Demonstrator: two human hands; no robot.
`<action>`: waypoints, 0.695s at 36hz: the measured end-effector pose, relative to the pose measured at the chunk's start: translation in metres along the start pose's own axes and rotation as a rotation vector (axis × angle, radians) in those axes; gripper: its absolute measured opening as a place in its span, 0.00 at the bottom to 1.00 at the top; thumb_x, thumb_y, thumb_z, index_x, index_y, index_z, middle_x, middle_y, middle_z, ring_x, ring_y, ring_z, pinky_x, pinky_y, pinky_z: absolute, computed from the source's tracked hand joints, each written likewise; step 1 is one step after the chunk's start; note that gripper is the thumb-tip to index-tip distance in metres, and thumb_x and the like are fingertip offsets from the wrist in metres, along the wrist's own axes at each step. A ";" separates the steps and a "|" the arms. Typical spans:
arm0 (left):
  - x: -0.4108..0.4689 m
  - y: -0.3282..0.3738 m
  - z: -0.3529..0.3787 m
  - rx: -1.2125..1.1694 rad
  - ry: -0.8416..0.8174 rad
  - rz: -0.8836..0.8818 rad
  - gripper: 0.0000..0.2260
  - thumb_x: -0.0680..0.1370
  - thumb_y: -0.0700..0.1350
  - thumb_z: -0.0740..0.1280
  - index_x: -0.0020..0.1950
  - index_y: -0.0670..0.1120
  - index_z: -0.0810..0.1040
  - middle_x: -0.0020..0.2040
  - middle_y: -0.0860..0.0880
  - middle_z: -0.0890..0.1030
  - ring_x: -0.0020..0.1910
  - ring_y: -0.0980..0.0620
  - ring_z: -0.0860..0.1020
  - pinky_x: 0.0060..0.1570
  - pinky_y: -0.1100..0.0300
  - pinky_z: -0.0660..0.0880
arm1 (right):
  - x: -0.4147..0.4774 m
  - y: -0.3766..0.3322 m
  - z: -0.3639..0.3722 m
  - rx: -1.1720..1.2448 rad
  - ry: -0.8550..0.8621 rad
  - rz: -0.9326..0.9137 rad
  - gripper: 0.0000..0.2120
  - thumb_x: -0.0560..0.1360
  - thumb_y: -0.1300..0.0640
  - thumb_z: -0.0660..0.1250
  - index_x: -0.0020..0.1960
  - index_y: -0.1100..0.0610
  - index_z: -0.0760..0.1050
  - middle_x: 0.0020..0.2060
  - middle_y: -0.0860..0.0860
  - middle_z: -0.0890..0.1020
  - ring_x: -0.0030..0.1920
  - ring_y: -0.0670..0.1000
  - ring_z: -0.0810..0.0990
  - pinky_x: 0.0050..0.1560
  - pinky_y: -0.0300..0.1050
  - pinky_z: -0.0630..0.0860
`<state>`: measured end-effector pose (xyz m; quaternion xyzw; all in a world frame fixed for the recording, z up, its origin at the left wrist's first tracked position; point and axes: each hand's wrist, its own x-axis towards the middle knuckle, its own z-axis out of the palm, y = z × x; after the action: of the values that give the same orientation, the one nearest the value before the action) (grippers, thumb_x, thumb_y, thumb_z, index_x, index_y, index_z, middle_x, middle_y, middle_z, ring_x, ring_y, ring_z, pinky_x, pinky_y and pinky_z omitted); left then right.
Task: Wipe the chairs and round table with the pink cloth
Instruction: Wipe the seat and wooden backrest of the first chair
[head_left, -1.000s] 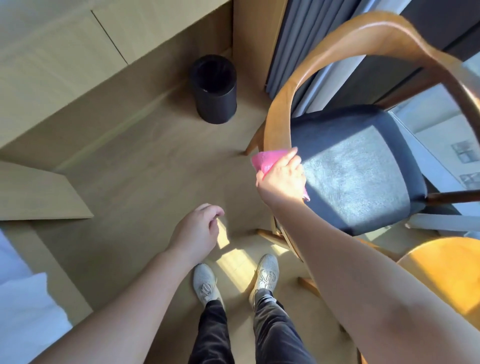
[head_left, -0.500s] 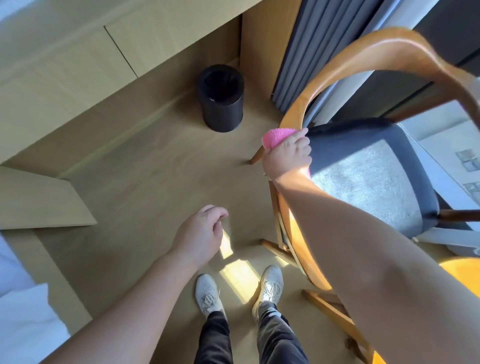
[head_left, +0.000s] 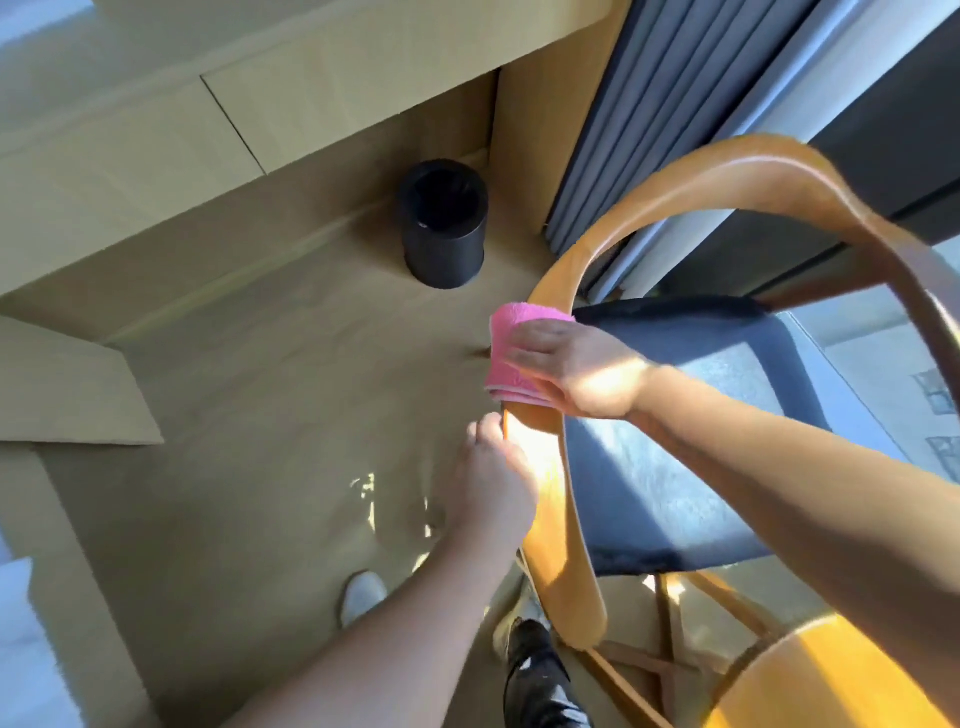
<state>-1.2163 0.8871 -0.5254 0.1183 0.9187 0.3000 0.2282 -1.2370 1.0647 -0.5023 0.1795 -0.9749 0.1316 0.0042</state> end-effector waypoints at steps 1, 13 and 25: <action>0.001 0.010 0.011 -0.071 0.041 -0.062 0.14 0.78 0.41 0.59 0.63 0.43 0.73 0.57 0.42 0.75 0.54 0.40 0.75 0.50 0.54 0.67 | 0.004 0.004 0.005 0.025 -0.012 -0.038 0.16 0.79 0.54 0.65 0.55 0.68 0.80 0.50 0.63 0.83 0.52 0.64 0.82 0.54 0.58 0.79; 0.014 0.041 0.056 0.076 0.339 -0.311 0.22 0.75 0.50 0.52 0.60 0.41 0.75 0.54 0.39 0.79 0.38 0.33 0.79 0.39 0.47 0.73 | 0.023 0.049 0.040 0.073 -0.047 -0.212 0.18 0.80 0.49 0.59 0.42 0.60 0.79 0.38 0.56 0.80 0.42 0.60 0.76 0.50 0.51 0.70; 0.041 0.027 0.041 0.043 -0.116 -0.543 0.19 0.83 0.45 0.50 0.73 0.41 0.60 0.73 0.43 0.64 0.68 0.42 0.67 0.61 0.54 0.61 | 0.036 0.150 0.021 -0.190 0.060 0.142 0.24 0.79 0.50 0.49 0.36 0.60 0.75 0.31 0.56 0.77 0.34 0.60 0.76 0.39 0.51 0.69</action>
<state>-1.2295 0.9436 -0.5527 -0.1105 0.9083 0.2010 0.3499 -1.3222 1.1823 -0.5590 0.1048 -0.9927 0.0438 0.0413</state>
